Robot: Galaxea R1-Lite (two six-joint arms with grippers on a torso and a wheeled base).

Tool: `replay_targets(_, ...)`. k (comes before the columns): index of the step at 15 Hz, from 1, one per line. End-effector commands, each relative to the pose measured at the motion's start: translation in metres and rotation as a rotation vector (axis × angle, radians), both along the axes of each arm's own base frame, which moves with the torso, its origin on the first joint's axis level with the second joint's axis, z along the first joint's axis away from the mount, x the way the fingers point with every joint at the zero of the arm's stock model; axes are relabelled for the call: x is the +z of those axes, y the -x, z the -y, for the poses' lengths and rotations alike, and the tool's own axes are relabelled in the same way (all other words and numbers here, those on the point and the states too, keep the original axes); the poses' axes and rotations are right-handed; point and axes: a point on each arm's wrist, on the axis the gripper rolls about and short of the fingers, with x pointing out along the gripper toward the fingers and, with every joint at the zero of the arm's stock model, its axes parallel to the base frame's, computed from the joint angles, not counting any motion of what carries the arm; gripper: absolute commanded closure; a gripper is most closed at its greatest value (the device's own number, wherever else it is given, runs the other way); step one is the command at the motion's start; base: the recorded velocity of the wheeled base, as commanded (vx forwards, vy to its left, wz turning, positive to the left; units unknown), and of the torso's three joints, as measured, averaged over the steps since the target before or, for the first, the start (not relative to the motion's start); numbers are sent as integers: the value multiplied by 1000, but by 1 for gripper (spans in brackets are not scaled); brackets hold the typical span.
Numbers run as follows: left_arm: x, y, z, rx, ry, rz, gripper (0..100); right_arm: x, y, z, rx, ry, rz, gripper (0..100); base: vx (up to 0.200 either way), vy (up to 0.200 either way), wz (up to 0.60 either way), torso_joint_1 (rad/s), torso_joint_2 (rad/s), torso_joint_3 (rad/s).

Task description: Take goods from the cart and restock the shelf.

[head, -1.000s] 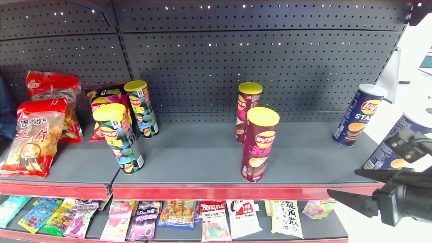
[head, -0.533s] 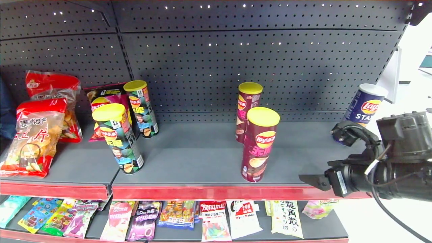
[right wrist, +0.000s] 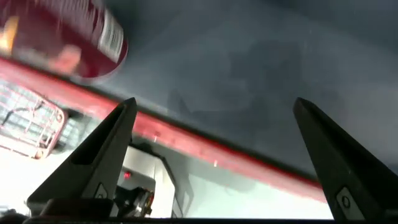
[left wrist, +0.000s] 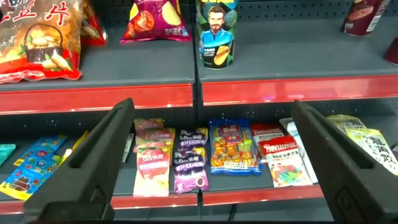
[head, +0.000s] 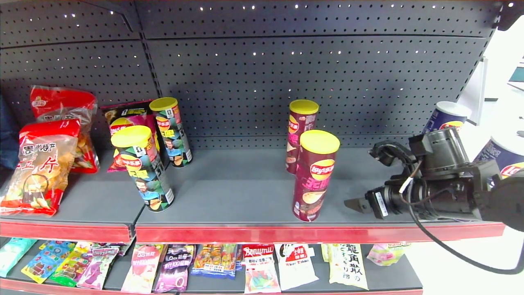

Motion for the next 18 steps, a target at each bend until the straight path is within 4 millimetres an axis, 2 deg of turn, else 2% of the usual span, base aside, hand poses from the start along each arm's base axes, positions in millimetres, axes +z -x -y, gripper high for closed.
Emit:
replay_targets(1,0,0,0,1,0,-2,0,-10,-21,-8,-10,2,-24,0,0,0,0,0,0,0)
replay_targets(9,0,0,0,1,0,-1,0,-23,-39,-16,-3,16,-52,0,0,0,0,0,0,0)
replay_targets(18,0,0,0,1,0,1,0,-27,-38,-29,36,24,-62,0,0,0,0,0,0,0)
